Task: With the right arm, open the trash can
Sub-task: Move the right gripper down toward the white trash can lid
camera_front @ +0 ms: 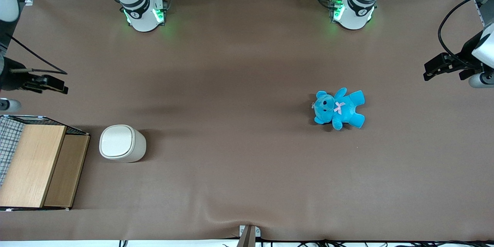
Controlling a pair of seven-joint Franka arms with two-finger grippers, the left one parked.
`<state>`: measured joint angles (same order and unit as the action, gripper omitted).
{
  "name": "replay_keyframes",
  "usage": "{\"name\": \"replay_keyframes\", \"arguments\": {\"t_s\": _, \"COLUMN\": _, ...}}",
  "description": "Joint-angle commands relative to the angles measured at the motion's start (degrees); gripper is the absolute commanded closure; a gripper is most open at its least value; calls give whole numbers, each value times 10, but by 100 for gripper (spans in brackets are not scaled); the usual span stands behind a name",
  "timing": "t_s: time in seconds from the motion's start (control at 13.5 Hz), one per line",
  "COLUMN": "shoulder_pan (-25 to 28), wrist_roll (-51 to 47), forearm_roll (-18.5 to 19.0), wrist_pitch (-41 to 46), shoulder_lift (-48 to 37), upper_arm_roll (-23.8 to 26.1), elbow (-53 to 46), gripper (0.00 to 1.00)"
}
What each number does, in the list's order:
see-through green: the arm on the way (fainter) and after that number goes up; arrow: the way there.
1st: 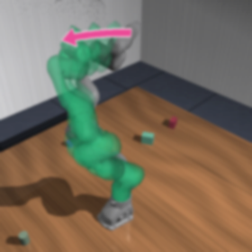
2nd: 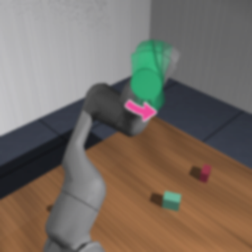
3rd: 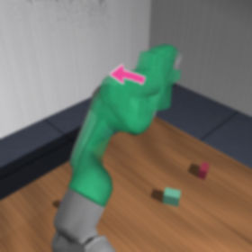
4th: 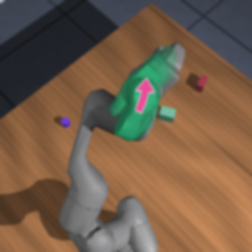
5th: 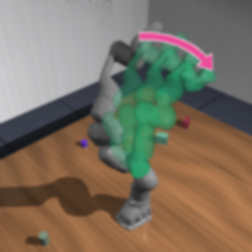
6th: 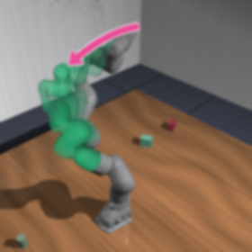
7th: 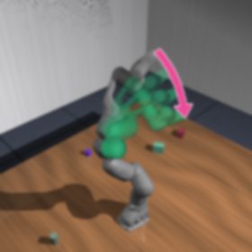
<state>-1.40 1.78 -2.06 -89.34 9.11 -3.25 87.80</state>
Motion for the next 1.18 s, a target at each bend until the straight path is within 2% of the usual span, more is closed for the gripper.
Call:
{"name": "replay_keyframes", "arguments": {"t_s": 0.0, "shoulder_pan": 0, "wrist_roll": 6, "forearm_roll": 0, "wrist_pitch": -32, "shoulder_lift": 28, "upper_arm_roll": 2, "elbow": -4, "gripper": 52}}
{"name": "replay_keyframes", "arguments": {"t_s": 0.15, "shoulder_pan": -1, "wrist_roll": 36, "forearm_roll": 0, "wrist_pitch": -71, "shoulder_lift": 55, "upper_arm_roll": 3, "elbow": -7, "gripper": 64}}
{"name": "replay_keyframes", "arguments": {"t_s": 0.3, "shoulder_pan": 2, "wrist_roll": 46, "forearm_roll": -1, "wrist_pitch": -95, "shoulder_lift": 78, "upper_arm_roll": 3, "elbow": -8, "gripper": 85}}
{"name": "replay_keyframes", "arguments": {"t_s": 0.44, "shoulder_pan": 13, "wrist_roll": 44, "forearm_roll": 3, "wrist_pitch": -113, "shoulder_lift": 95, "upper_arm_roll": 3, "elbow": -10, "gripper": 98}}
{"name": "replay_keyframes", "arguments": {"t_s": 1.11, "shoulder_pan": 23, "wrist_roll": 52, "forearm_roll": 2, "wrist_pitch": -173, "shoulder_lift": 173, "upper_arm_roll": 3, "elbow": -5, "gripper": 100}}
